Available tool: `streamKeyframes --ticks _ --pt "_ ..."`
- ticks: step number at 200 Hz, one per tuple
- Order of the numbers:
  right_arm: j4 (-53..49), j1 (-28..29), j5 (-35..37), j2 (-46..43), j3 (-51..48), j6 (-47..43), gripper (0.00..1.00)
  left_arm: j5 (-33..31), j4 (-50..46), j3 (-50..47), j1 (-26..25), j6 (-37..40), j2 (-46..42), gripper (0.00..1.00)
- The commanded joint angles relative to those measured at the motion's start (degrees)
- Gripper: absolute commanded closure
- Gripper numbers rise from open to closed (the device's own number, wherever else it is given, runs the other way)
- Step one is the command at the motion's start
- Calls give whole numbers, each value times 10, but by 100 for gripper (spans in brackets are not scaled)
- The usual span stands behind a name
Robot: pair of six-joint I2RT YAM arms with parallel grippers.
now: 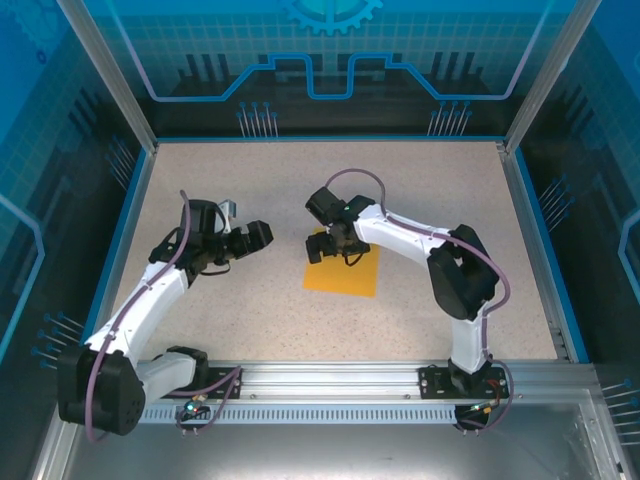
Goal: Fold a paper plane with a square sheet of paper (pick it up from the middle)
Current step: Fold the square sheet of paper in half at the center of the table.
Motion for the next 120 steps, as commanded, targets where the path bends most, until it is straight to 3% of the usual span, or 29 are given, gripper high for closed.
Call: streamKeyframes --ticks 1,85,120 --pt "-60 -16 -3 41 34 49 1 -15 25 4 0 -7 -2 1" --pt "-90 -21 -2 116 79 167 1 -9 43 7 0 -3 25 2" --pt "-84 -21 -3 139 53 192 1 -10 36 9 0 0 26 1"
